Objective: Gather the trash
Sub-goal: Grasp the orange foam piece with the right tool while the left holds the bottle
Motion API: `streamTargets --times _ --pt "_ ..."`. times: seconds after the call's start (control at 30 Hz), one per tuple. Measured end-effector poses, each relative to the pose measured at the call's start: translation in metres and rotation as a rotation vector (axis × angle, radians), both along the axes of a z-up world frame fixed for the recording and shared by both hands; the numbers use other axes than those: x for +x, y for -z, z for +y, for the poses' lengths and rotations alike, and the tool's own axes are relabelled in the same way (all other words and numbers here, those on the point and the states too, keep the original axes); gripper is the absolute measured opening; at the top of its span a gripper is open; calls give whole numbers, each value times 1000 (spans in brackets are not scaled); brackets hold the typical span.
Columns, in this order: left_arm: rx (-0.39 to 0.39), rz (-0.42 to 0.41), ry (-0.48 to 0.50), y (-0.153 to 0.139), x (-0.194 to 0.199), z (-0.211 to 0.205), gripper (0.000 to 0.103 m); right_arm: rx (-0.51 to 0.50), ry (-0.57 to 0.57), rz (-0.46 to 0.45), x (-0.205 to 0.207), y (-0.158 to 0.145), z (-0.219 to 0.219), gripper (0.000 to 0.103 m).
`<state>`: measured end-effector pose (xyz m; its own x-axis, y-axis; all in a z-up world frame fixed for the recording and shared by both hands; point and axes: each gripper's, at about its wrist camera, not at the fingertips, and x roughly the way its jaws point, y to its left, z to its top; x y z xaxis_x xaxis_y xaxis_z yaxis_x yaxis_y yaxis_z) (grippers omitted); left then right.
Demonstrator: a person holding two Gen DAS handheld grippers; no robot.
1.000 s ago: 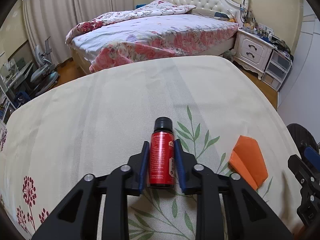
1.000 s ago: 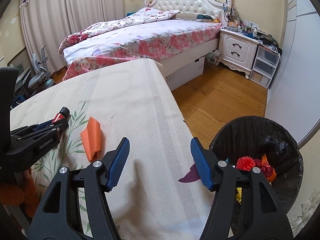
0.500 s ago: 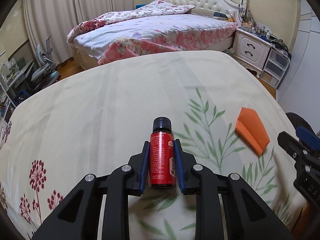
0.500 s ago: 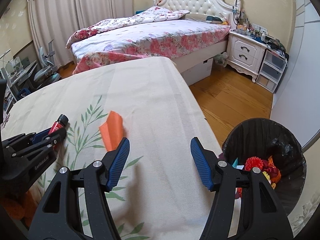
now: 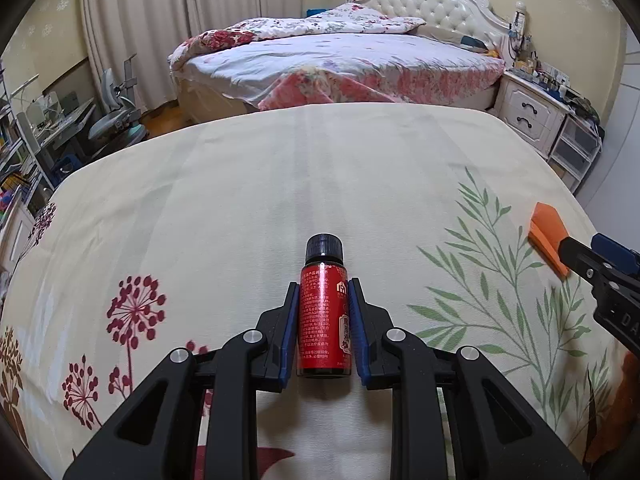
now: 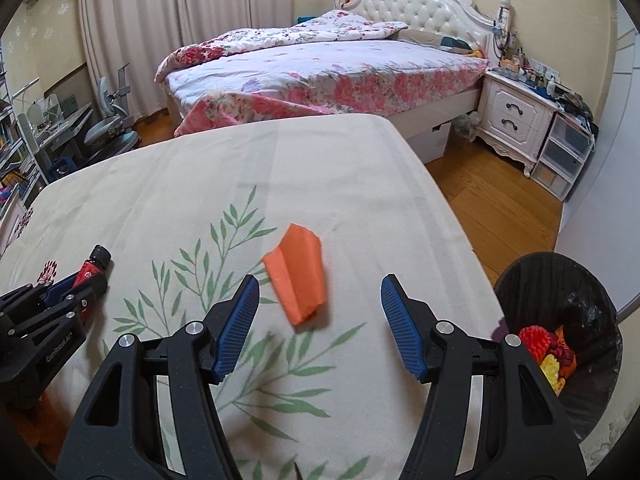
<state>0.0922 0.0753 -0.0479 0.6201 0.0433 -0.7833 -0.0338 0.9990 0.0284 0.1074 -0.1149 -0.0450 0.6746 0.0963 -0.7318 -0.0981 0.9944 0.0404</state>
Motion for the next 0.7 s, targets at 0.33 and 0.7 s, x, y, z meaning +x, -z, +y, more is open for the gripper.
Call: streamTargets --times 0.33,0.7 --pt "-27 -7 -15 0 -5 15 25 -38 -15 73 15 14 12 54" --pt "-27 -22 -15 -2 -8 16 25 -41 -5 64 11 11 11 31"
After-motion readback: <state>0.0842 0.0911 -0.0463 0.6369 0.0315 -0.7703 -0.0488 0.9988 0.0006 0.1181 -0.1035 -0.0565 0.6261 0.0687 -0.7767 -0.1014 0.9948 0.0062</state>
